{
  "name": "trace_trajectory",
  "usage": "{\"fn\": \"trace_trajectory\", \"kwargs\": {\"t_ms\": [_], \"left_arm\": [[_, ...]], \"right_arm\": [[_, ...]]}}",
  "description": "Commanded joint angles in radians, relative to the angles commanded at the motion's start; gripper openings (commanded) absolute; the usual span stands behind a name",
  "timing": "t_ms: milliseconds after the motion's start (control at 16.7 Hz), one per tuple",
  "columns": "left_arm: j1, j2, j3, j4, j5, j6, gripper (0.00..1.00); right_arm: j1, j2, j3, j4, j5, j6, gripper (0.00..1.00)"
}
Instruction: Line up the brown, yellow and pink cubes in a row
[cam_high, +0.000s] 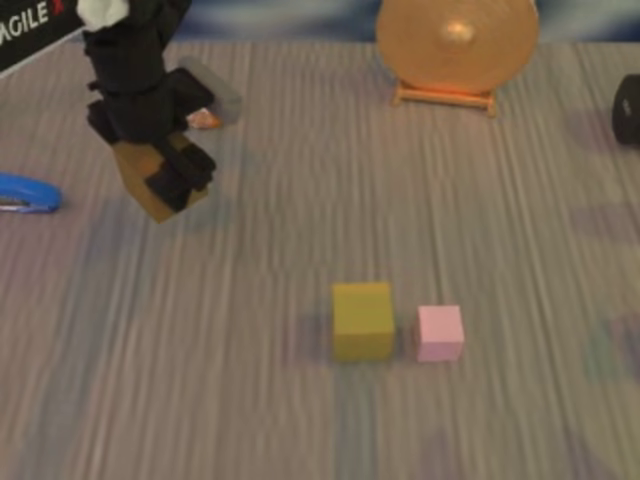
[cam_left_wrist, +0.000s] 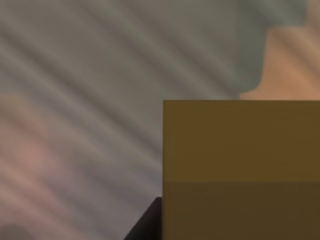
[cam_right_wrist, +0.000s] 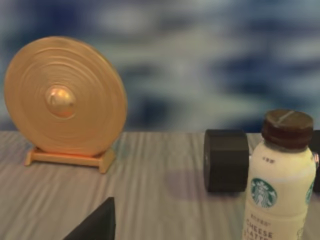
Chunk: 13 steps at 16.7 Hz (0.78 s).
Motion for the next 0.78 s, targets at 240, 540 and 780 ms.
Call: {"fn": "trace_trajectory", "kwargs": {"t_ms": [240, 540, 780], "left_arm": [[-0.016, -0.012, -0.017, 0.008, -0.001, 0.015, 0.00], [-0.138, -0.172, -0.237, 0.058, 0.000, 0.175, 0.00], [-0.255, -0.330, -0.456, 0.107, -0.001, 0.330, 0.00]], "right_arm": [[0.000, 0.000, 0.000, 0.000, 0.000, 0.000, 1.00], [0.000, 0.000, 0.000, 0.000, 0.000, 0.000, 1.00], [0.000, 0.000, 0.000, 0.000, 0.000, 0.000, 1.00]]}}
